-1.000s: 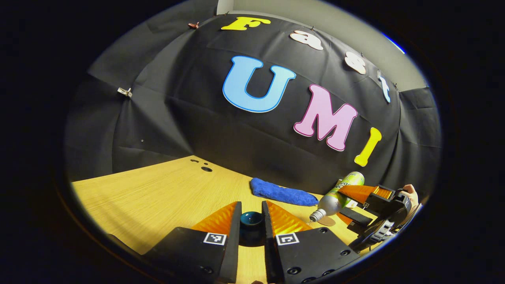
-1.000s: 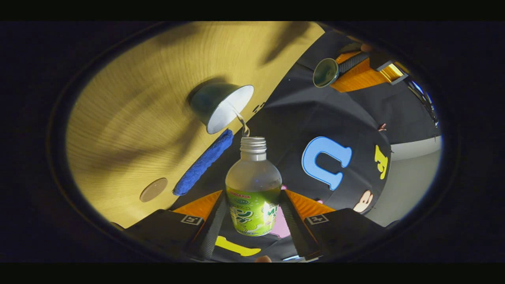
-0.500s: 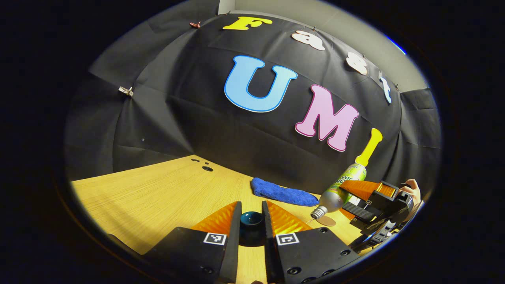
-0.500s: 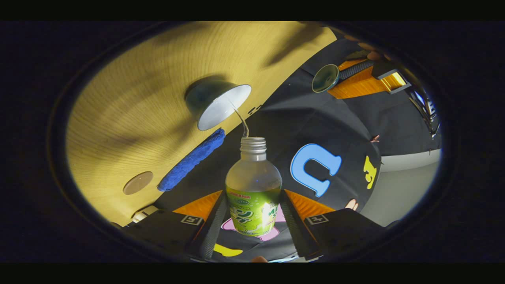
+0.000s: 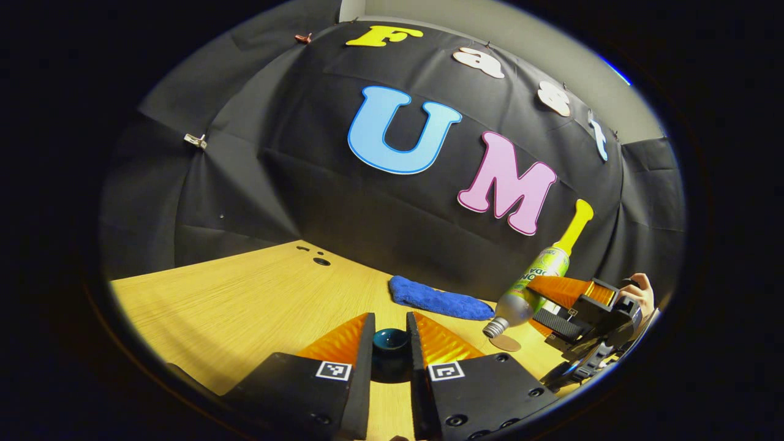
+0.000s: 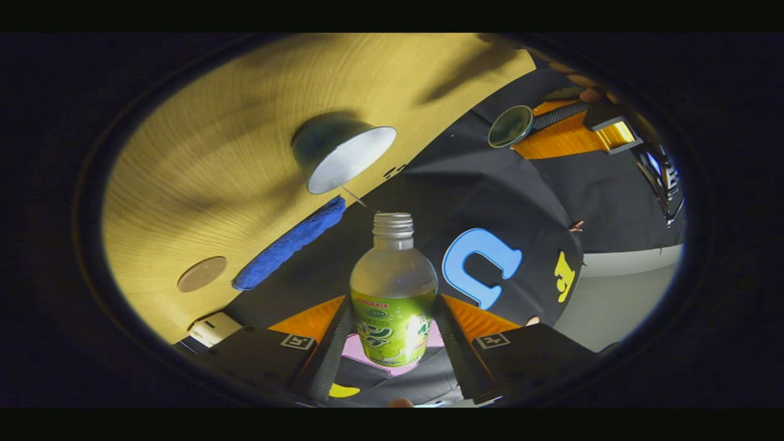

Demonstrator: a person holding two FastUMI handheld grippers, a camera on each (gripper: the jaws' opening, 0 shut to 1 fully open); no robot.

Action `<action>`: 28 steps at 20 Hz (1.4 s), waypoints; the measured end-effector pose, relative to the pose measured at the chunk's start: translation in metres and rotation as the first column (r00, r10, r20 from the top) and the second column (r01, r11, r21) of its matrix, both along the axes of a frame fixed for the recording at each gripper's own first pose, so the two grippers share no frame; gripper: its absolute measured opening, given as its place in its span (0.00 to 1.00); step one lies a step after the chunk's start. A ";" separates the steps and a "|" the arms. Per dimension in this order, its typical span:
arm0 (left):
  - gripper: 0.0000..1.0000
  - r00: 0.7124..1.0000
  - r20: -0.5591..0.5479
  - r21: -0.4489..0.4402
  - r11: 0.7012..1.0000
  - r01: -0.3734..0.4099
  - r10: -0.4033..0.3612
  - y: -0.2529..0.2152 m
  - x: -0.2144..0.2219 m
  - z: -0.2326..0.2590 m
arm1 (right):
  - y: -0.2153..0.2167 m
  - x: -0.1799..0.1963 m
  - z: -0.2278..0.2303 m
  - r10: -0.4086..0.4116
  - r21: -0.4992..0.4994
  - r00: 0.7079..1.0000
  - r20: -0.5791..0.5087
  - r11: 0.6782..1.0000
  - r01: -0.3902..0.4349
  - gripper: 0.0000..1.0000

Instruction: Open the teacup lid with one hand, grasp the water bottle and pour water into the teacup with the other hand; after pouring, place the water bottle on the coaster and then close the teacup lid.

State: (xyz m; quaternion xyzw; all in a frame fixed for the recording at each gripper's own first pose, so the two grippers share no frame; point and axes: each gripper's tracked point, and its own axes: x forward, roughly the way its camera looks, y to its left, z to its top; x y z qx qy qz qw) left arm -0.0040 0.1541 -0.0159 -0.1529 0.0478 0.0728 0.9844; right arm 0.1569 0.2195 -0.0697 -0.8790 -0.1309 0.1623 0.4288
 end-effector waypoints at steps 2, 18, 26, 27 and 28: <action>0.31 1.000 0.000 0.000 1.000 0.000 0.000 0.000 0.000 0.000 | 0.002 -0.002 0.000 0.004 0.000 1.000 0.002 1.000 -0.004 0.80; 0.31 1.000 0.004 -0.001 1.000 0.000 0.000 0.000 -0.001 0.003 | -0.004 -0.030 -0.060 -0.109 0.601 0.781 -0.615 0.576 0.554 0.80; 0.31 1.000 0.001 0.010 1.000 0.008 -0.008 -0.004 0.000 0.004 | -0.027 -0.022 -0.025 0.126 0.686 0.682 -0.721 -0.009 0.727 0.80; 0.31 1.000 -0.001 0.009 1.000 0.010 -0.010 -0.005 0.000 0.003 | -0.033 -0.018 -0.016 0.187 0.669 0.677 -0.712 -0.113 0.734 0.80; 0.31 1.000 -0.001 0.008 1.000 0.010 -0.010 -0.005 0.000 0.003 | -0.039 -0.018 -0.005 0.239 0.650 0.681 -0.692 -0.204 0.732 0.79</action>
